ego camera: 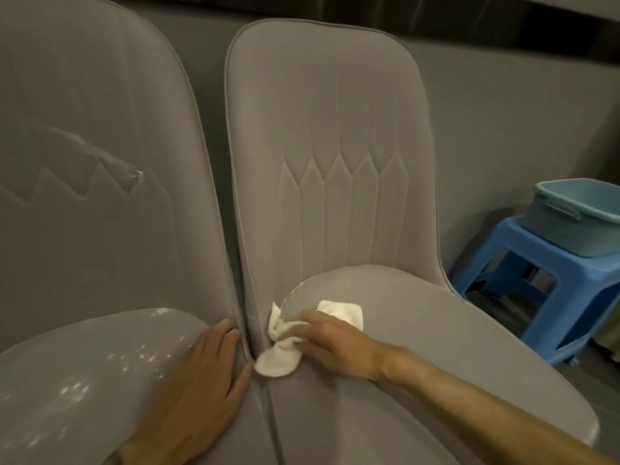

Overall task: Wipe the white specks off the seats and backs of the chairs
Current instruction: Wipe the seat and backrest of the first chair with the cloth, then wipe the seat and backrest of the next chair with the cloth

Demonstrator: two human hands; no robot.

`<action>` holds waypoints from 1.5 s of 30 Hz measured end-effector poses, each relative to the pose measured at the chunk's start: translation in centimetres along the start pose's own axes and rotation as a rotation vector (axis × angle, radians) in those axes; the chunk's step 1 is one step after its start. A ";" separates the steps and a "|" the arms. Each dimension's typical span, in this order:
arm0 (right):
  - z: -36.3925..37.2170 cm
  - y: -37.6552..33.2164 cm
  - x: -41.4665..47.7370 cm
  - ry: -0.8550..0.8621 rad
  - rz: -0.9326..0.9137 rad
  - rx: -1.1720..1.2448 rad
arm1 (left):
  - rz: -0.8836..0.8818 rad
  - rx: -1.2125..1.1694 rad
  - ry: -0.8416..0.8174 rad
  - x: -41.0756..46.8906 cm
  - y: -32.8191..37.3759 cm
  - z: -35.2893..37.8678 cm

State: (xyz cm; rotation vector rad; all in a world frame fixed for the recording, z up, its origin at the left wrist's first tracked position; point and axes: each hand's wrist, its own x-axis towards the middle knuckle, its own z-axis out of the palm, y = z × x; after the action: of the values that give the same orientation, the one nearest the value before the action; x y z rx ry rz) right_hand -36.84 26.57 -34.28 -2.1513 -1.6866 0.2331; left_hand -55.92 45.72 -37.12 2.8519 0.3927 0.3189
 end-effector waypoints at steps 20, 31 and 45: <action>2.7 -5.9 -1.7 0.265 0.222 -0.003 | 0.198 -0.139 0.059 -0.4 -2.0 -0.1; 6.1 -11.1 -2.5 0.316 0.065 0.022 | 0.138 -0.026 0.040 -4.6 -1.6 -2.7; 7.4 -12.6 5.8 0.170 -0.138 -0.132 | -0.404 0.193 -0.021 -17.1 -9.6 -9.0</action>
State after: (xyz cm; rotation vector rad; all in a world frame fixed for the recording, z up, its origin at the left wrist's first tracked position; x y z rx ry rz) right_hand -49.27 36.07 -35.28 -2.0686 -1.7852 -0.1005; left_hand -76.48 51.56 -34.31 2.8605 1.0238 0.1799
